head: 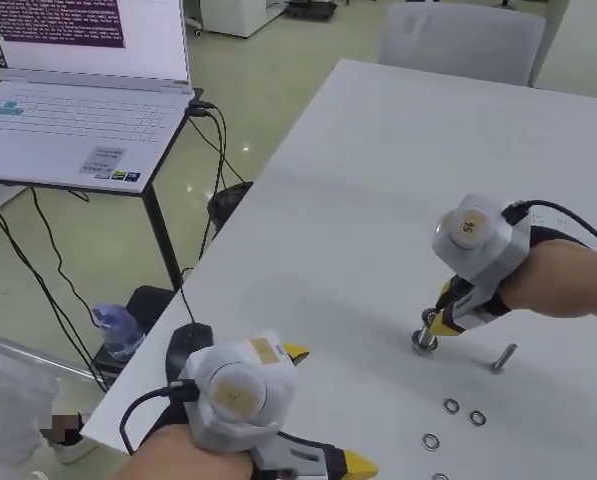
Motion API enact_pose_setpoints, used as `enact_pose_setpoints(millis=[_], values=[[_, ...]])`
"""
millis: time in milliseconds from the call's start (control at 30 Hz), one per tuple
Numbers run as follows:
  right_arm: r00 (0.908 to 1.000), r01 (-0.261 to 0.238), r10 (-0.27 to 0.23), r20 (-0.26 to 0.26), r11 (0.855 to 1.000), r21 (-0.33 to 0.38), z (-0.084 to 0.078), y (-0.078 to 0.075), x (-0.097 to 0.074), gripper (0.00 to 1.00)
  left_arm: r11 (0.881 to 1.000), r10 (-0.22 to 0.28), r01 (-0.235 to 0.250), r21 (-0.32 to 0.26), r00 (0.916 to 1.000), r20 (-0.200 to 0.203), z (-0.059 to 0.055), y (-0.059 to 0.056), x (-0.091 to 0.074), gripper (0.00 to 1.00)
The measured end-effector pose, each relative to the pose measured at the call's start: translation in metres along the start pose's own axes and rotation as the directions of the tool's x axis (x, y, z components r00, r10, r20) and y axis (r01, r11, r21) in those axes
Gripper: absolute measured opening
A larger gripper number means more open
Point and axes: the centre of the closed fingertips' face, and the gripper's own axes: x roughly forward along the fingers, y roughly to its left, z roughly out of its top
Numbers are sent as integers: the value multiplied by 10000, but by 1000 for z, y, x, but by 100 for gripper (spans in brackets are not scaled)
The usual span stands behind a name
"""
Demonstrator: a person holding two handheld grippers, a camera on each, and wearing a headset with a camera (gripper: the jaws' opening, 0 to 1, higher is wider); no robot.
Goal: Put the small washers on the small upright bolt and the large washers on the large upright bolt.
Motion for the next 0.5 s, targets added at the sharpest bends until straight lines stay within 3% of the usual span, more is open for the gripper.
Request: enact_pose_setpoints(millis=[500], values=[[9991,9,-17,-418,9998,-189,-5,2,18,22,10000,-9,9,1,10000,-27,-2,-4,-5,86]])
